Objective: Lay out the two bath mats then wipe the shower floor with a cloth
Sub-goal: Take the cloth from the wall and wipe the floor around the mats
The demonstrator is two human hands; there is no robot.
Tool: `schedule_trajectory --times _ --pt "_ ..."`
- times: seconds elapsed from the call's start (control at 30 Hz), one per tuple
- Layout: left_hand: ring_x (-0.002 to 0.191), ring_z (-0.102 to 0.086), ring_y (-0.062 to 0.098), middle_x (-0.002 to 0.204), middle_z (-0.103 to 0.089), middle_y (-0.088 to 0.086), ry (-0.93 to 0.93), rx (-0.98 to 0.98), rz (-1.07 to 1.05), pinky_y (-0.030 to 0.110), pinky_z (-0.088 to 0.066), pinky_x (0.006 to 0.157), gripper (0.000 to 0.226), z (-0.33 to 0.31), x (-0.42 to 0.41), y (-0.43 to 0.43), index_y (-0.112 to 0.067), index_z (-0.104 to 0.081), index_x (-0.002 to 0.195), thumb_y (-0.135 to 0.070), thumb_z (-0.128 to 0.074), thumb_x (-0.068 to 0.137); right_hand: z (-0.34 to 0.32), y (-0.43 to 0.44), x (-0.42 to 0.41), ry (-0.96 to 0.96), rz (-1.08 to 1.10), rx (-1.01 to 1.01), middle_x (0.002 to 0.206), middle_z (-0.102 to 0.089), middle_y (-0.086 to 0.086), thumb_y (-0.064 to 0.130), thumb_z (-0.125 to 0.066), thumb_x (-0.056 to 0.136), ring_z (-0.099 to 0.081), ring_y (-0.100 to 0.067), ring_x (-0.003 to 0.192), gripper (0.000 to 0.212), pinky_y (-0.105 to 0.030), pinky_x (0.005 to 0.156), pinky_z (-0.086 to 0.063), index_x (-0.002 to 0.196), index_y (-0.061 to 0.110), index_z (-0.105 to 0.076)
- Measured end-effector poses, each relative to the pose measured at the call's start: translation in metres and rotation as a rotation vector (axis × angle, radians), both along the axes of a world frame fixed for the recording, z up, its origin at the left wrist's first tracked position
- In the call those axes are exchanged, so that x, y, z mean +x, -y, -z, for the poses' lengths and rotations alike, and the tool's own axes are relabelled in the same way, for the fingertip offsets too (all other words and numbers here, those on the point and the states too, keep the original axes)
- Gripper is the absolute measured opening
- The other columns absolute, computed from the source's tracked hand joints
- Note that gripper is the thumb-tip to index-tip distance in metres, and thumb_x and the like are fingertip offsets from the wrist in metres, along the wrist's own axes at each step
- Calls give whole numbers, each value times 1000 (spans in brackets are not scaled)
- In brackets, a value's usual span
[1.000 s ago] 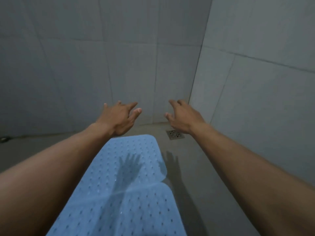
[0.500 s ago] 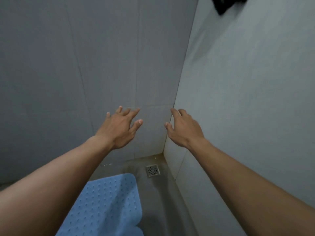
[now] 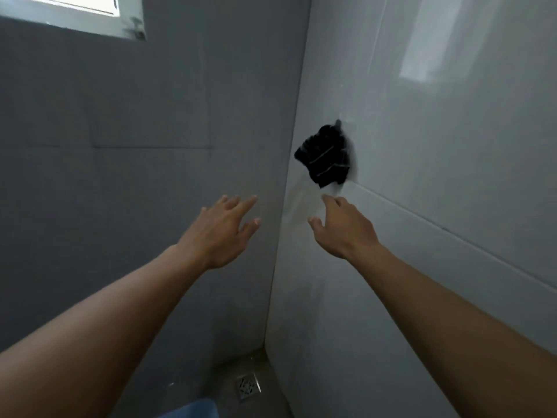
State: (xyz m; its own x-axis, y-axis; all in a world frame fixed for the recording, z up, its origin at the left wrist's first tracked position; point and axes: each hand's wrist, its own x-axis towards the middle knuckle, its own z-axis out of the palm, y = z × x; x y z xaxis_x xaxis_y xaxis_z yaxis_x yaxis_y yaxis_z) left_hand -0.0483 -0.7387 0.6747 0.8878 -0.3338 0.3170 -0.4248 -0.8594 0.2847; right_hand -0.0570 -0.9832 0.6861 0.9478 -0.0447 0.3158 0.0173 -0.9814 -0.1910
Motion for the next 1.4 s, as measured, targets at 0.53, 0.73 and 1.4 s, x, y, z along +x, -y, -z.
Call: schedule_trajectory --times 0.53,0.73,1.4 --pt "134 -48 34 149 -49 15 30 -9 136 36 -37 109 59 -113 148 87 -22 -24 159 -31 -45 104 -105 49 102 137 103 110 121 -56 -12 31 -52 96 -58 -31 104 41 -32 72 -39 132 12 -45" --pt "131 -47 37 141 -56 16 24 -74 42 45 -43 107 63 -100 249 138 -23 -23 158 -36 -49 102 -86 59 170 286 122 82 110 -61 -12 25 -51 98 -62 -32 94 36 -33 64 -39 131 13 -44" --pt "83 -64 39 94 -69 20 263 -247 -25 42 -49 69 15 -116 283 71 -11 -60 104 -17 -47 100 -126 17 185 371 20 -96 114 -58 -12 5 -52 84 -54 -32 109 27 -34 67 -31 111 12 -55"
